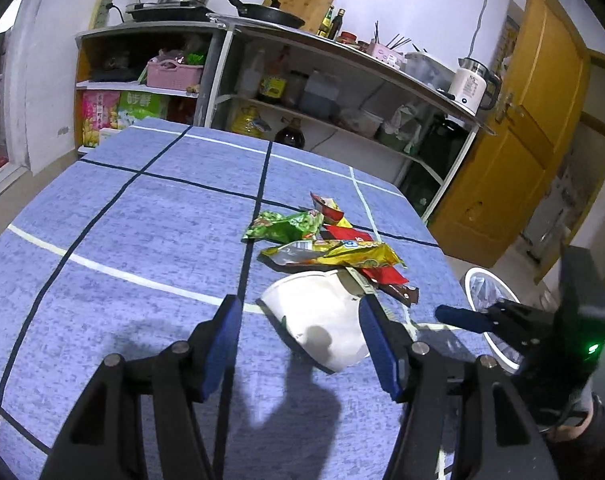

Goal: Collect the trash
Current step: 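Grasp the white paper cup with the left tool while the right tool grasps the beige wrapper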

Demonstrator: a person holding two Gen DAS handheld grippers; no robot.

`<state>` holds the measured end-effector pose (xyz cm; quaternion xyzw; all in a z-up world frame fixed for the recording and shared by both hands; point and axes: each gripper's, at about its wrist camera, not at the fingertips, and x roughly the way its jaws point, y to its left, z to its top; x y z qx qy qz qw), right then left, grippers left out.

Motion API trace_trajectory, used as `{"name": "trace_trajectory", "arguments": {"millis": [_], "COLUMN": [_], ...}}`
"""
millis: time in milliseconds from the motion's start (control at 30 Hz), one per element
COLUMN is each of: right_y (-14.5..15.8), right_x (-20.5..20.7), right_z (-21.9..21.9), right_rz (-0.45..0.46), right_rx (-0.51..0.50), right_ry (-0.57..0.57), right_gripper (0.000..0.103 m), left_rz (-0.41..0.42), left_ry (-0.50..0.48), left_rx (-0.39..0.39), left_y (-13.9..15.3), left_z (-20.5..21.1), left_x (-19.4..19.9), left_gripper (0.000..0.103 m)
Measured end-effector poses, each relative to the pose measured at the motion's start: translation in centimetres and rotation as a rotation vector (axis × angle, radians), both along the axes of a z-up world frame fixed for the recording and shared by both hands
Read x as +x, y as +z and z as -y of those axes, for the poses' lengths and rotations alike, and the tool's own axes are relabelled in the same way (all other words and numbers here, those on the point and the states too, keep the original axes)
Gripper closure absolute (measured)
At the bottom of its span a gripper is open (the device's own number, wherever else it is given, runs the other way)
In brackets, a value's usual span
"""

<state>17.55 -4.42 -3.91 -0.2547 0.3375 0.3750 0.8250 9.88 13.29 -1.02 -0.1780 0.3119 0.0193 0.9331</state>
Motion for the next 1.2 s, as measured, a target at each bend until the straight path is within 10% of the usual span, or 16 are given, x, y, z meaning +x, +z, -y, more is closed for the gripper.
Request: {"name": "trace_trajectory", "arguments": {"millis": [333, 600, 1200], "right_y": [-1.0, -0.4, 1.9], "right_x": [1.4, 2.1, 1.1], "right_z": [-2.2, -2.7, 2.2], "right_rz": [0.026, 0.021, 0.019], "right_rx": [-0.044, -0.006, 0.073], "right_ry": [0.0, -0.015, -0.079], "right_gripper": [0.053, 0.094, 0.097], "left_rz": [-0.013, -0.058, -0.169], "left_ry": [-0.011, -0.067, 0.018], "left_rx": [-0.043, -0.111, -0.074], "left_y": [-0.6, -2.0, -3.2], "left_z": [-1.3, -0.7, 4.0], "left_x": [0.0, 1.0, 4.8], "left_gripper": [0.04, 0.034, 0.021]}}
